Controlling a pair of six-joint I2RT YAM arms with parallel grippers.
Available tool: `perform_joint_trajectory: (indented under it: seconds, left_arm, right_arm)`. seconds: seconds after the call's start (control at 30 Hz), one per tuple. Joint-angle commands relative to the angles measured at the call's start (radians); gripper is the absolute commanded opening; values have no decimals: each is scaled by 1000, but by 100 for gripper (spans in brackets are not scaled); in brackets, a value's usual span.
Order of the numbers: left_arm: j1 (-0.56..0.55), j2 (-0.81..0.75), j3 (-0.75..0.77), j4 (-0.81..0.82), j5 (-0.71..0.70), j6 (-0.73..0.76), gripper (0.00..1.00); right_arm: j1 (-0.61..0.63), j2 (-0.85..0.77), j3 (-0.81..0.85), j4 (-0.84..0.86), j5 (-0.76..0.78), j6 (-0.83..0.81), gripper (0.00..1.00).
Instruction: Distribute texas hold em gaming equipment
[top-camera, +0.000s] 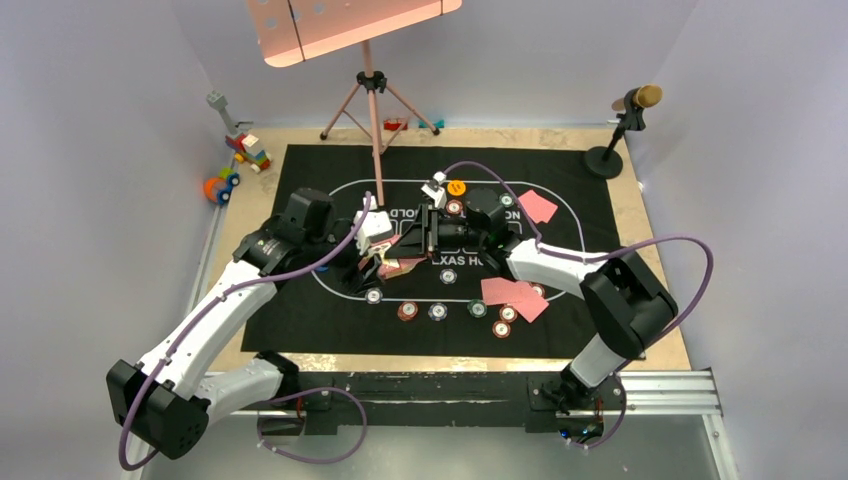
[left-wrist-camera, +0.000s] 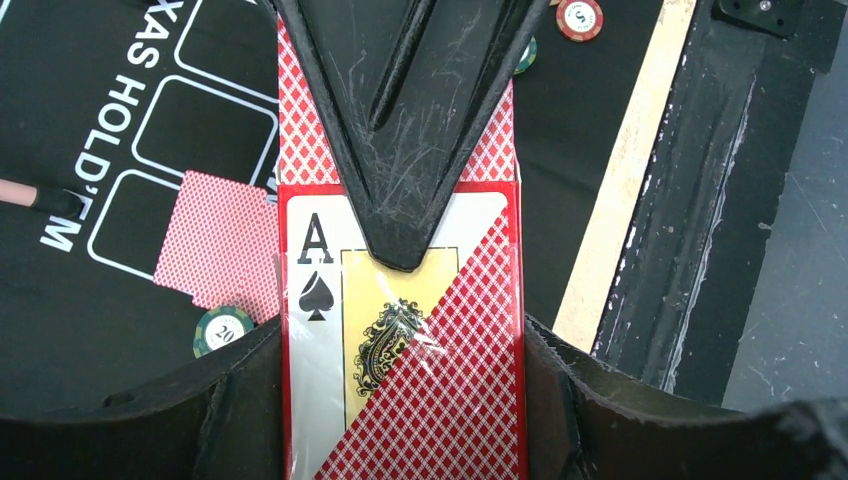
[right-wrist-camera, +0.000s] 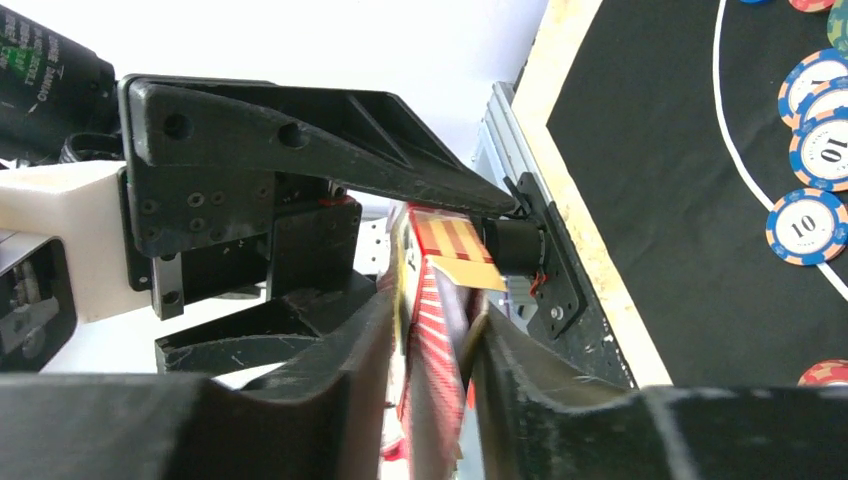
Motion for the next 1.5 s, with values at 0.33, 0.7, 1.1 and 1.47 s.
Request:
perform_joint_trajectory:
  seconds: [0.33,0.7,1.1,1.47]
  left_arm:
    - [-2,0,17,19,25,18,41]
    - [-13,12,22,13,26,36,63]
    - [-18,23,18,23,37,31,98]
    - [-27,-9,-12,-30,56,99,62]
  right_arm:
    - [7,-9,-12,97,-9,47,0]
    - [26,-4,32,-5,16,-19,0]
    - [37,0,59,-38,17,-40,0]
    - [37,8,88,-137,59,-63,0]
